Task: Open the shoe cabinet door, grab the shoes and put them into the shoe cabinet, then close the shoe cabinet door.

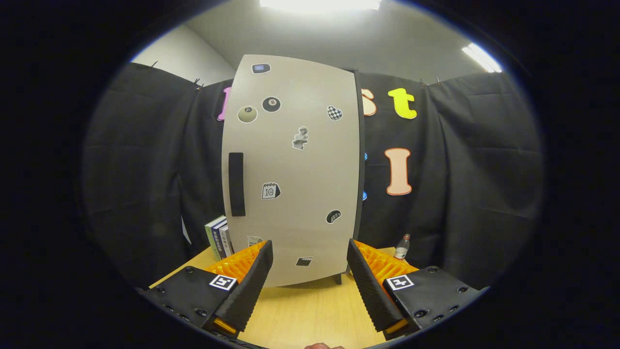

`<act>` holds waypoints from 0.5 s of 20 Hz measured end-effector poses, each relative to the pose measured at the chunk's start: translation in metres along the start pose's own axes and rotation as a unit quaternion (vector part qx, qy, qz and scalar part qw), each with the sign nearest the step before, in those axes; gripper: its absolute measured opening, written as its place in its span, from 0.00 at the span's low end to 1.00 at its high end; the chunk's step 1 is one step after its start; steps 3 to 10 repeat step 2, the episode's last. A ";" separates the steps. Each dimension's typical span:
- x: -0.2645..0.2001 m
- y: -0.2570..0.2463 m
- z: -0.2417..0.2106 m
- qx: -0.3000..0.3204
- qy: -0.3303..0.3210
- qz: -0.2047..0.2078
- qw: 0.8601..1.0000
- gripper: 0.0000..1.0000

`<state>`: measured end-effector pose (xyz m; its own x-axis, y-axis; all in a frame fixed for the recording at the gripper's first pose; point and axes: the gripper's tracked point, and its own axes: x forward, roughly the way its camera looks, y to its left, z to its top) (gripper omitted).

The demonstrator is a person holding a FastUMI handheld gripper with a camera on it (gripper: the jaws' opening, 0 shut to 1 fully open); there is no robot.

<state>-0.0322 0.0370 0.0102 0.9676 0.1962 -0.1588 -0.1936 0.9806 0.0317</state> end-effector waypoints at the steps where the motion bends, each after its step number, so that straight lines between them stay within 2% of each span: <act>1: 0.000 0.000 -0.001 -0.001 0.001 0.000 1.000 0.96; 10: 0.000 0.000 -0.002 -0.003 0.001 -0.002 1.000 0.96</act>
